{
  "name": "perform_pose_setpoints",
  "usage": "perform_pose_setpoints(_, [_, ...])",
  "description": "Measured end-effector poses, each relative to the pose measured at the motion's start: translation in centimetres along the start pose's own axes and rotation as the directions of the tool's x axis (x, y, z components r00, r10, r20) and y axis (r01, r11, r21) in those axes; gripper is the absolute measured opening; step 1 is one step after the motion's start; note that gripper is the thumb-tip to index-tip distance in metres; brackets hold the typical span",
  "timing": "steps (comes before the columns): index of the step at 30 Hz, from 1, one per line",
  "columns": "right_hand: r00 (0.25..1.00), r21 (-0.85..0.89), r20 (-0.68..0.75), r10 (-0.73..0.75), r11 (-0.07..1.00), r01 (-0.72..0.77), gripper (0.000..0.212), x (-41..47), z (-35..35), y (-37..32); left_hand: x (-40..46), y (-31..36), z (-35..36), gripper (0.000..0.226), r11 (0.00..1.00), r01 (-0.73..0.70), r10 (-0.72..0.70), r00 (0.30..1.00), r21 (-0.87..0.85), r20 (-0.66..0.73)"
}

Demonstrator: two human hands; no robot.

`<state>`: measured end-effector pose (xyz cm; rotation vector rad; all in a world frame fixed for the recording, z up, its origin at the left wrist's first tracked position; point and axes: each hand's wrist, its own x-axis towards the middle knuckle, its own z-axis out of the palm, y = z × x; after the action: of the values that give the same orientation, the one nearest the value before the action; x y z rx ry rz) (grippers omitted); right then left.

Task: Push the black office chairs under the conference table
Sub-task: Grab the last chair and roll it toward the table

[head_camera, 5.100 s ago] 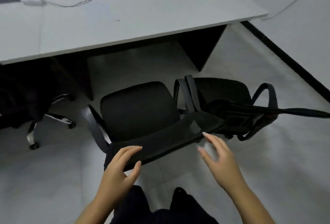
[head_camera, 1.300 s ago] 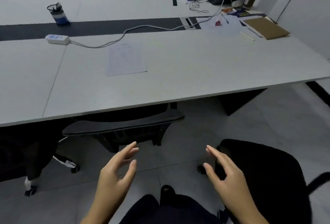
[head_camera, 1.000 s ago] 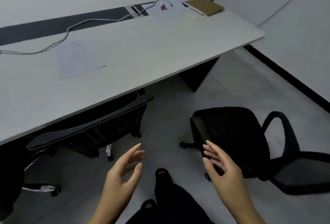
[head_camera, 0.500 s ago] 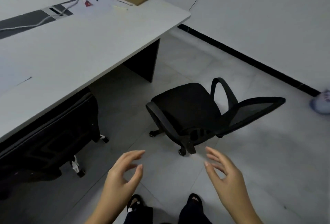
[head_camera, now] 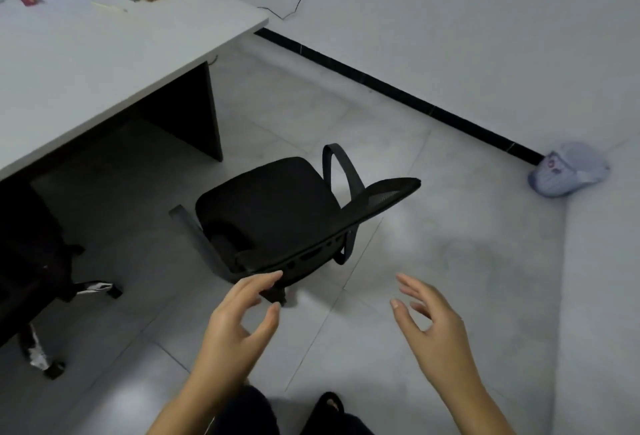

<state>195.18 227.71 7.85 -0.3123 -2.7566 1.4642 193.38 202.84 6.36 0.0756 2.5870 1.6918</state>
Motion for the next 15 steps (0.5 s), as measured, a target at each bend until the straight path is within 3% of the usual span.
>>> perform_pose_setpoints(2, [1.0, 0.005, 0.006, -0.019, 1.0, 0.018, 0.037, 2.3, -1.2, 0.6, 1.2, 0.7, 1.2, 0.037, 0.999, 0.002, -0.001, 1.0, 0.033, -0.013])
perform_pose_setpoints(5, [0.999, 0.001, 0.023, -0.029, 1.0, 0.029, 0.034, 6.5, -2.0, 1.5, 3.6, 0.8, 2.1, 0.056, 0.997, 0.003, 0.003, 0.997, 0.078, -0.081])
perform_pose_setpoints(8, [0.998, -0.032, 0.04, -0.055, 0.998, 0.056, 0.034, 10.9, -2.2, 2.1, 6.8, 0.5, 3.0, 0.054, 0.996, 0.025, -0.015, 0.994, 0.09, -0.105])
perform_pose_setpoints(15, [0.946, -0.312, 0.299, -0.121, 0.925, 0.217, 0.044, 20.4, -3.0, 4.0, 13.3, -0.4, 5.5, 0.042, 0.967, 0.118, -0.13, 0.991, 0.225, 0.041])
